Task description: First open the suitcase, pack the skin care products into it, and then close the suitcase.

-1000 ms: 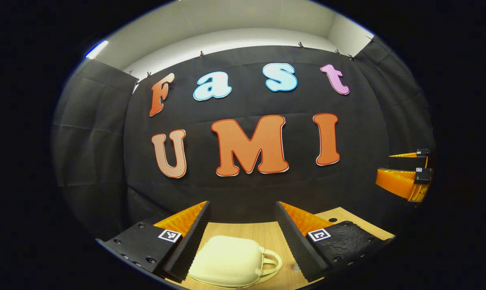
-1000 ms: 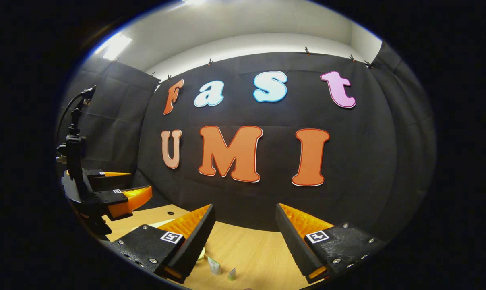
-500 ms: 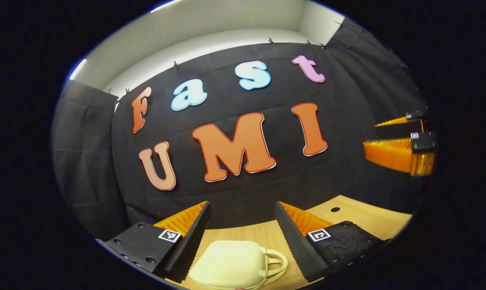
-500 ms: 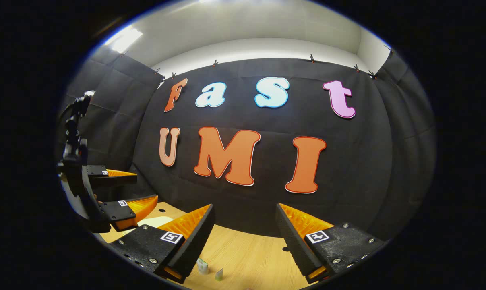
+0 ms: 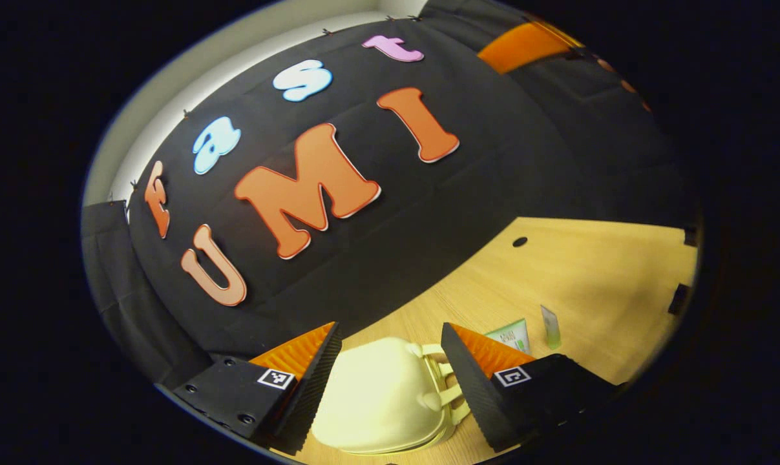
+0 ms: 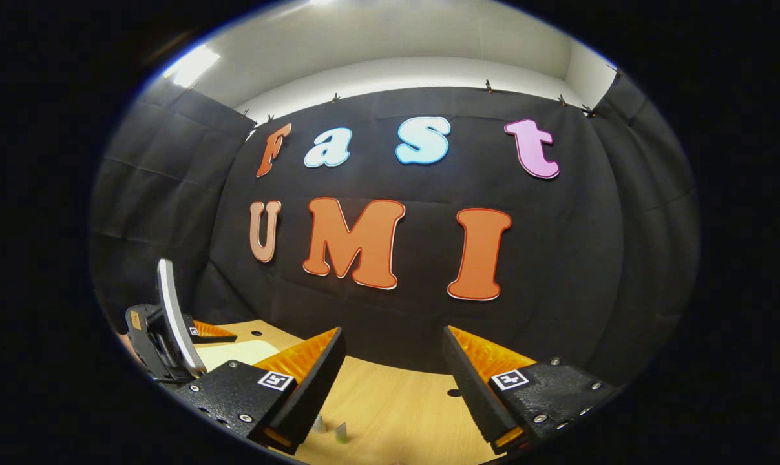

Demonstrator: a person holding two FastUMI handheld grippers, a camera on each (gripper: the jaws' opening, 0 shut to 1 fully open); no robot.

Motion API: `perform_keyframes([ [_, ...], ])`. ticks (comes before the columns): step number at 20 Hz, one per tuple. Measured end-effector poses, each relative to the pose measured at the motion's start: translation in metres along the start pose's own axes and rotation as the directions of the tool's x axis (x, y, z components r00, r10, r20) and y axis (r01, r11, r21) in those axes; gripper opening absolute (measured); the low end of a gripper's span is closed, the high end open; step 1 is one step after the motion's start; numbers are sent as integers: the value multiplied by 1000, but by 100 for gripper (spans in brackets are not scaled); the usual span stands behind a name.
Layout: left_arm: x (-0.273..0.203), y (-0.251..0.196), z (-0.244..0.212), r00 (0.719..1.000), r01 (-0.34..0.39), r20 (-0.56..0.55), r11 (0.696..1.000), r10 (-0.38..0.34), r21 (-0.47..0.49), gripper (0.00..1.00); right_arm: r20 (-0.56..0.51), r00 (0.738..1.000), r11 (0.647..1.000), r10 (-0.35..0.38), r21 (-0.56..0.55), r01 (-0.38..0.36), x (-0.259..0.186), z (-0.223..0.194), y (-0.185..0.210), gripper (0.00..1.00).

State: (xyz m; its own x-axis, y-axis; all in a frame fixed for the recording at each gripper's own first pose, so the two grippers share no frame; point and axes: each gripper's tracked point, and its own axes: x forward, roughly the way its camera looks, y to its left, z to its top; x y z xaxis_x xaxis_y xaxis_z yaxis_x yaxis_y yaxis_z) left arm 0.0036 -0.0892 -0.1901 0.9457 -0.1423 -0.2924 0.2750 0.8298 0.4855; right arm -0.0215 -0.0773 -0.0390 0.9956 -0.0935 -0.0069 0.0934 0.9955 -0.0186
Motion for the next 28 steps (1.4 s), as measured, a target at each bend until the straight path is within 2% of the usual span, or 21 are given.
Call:
perform_keyframes([
  [3, 11, -26, -16, 999, 50, -27, 988, -46, 145, 96, -23, 1000, 1000, -7, -7, 6, -4, -6, -7, 96],
  [6, 25, -47, -53, 991, 113, -96, 965, -92, 237, 90, -34, 999, 999, -41, -14, 40, -6, -11, -15, 95],
  [8, 34, -58, -78, 980, 164, -157, 933, -119, 321, 90, -49, 997, 998, -62, -9, 62, -6, -16, -16, 95],
  [9, 41, -60, -86, 977, 178, -174, 914, -121, 366, 87, -56, 995, 997, -80, -11, 79, -5, -17, -16, 96],
  [10, 43, -63, -93, 975, 194, -181, 896, -131, 398, 80, -57, 994, 995, -96, -12, 96, -3, -17, -15, 95],
  [13, 45, -79, -105, 961, 265, -190, 856, -199, 445, 80, -44, 990, 991, -131, -6, 131, 1, -8, -5, 95],
  [16, 53, -82, -122, 955, 284, -228, 819, -192, 499, 80, -39, 987, 988, -155, -24, 155, 4, -5, 3, 95],
  [17, 55, -87, -127, 948, 305, -244, 812, -206, 498, 86, -45, 985, 986, -164, -29, 163, 4, -4, 5, 95],
  [18, 61, -90, -135, 943, 318, -252, 805, -216, 501, 70, -47, 984, 985, -173, -31, 172, 5, -4, 8, 95],
  [19, 65, -94, -138, 940, 329, -259, 791, -223, 515, 62, -48, 983, 984, -178, -29, 177, 5, -3, 10, 95],
  [21, 68, -96, -135, 944, 323, -247, 749, -217, 578, 62, -52, 980, 982, -190, -29, 189, 6, -2, 14, 95],
  [22, 71, -100, -139, 945, 322, -246, 731, -215, 602, 36, -56, 979, 980, -199, -32, 197, 6, -2, 15, 95],
  [23, 71, -104, -141, 942, 332, -250, 721, -224, 608, 25, -58, 976, 978, -208, -37, 206, 5, -2, 15, 95],
  [24, 72, -105, -138, 947, 321, -233, 720, -222, 615, 25, -61, 975, 976, -214, -40, 212, 3, -2, 16, 95],
  [25, 80, -102, -137, 948, 317, -226, 725, -225, 611, 13, -65, 973, 974, -223, -45, 220, 1, -3, 16, 92],
  [27, 79, -94, -131, 948, 317, -212, 772, -237, 551, 4, -75, 968, 971, -239, -52, 235, 0, -5, 16, 95],
  [28, 78, -86, -128, 946, 320, -209, 803, -247, 503, 4, -80, 966, 969, -245, -52, 241, 1, -6, 16, 95],
])
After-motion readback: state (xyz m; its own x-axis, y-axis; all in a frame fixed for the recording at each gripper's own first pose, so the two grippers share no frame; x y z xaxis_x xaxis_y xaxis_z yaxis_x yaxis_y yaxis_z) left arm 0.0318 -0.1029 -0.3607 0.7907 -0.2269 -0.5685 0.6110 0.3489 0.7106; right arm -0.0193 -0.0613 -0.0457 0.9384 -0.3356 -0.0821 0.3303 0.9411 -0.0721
